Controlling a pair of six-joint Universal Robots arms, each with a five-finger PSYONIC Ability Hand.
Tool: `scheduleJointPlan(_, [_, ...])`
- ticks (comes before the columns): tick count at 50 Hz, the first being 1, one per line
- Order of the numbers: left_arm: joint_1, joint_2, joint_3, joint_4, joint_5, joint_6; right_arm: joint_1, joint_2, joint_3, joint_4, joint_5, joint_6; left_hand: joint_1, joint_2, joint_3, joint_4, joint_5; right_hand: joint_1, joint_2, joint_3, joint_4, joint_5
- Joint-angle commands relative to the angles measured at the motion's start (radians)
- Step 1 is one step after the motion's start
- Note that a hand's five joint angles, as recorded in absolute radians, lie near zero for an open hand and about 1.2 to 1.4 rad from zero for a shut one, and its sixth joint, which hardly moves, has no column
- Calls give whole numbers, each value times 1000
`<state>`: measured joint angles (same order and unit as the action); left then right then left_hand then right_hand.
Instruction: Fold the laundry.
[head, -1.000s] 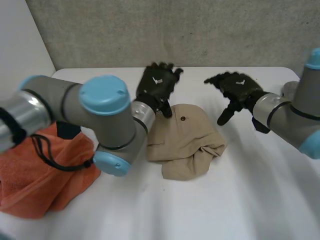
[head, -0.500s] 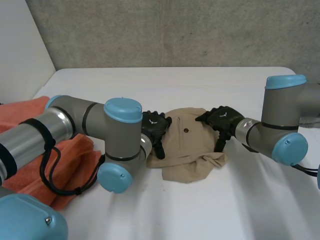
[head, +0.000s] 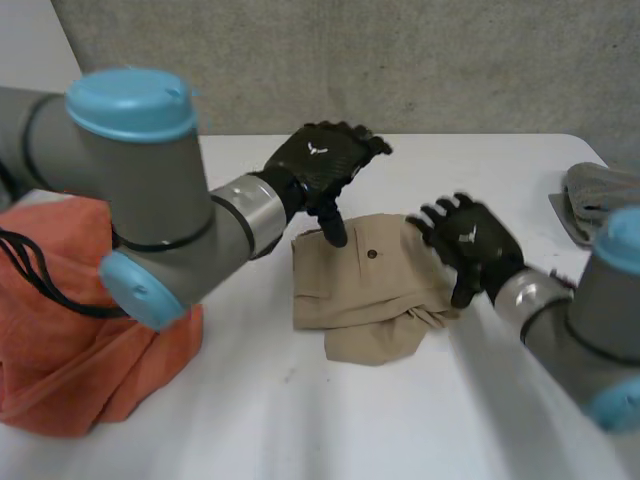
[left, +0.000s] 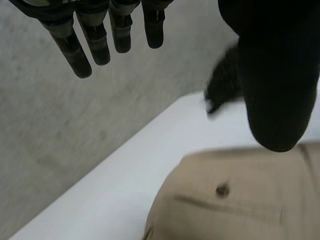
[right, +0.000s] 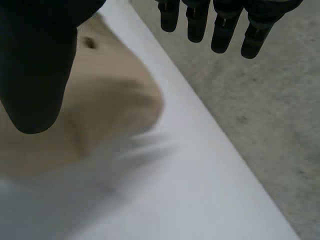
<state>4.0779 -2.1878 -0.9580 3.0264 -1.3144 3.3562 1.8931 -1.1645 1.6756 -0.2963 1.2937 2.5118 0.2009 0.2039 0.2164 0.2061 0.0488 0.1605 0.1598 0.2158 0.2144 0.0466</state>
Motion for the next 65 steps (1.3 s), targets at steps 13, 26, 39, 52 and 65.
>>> scheduleJointPlan(13, [61,60,-34,-28,282,-187,55,126,236,-469,-123,-7,21,18,6,16,-1,14,15,-41,-40,-47])
scheduleJointPlan(26, [65,66,-68,15,274,-185,75,253,66,-478,-123,-1,21,18,6,16,-1,526,526,470,472,465])
scheduleJointPlan(39, [73,109,-68,46,244,-187,52,238,-143,-472,-102,156,24,21,9,19,2,1236,1236,1180,1182,1175])
scheduleJointPlan(52, [75,181,-68,100,225,-195,-107,160,-445,-396,-88,444,24,21,9,19,2,1236,1236,1180,1182,1175])
scheduleJointPlan(65, [47,158,-67,127,202,-193,-431,434,-790,-440,-157,577,24,21,9,19,2,1236,1236,1180,1182,1175])
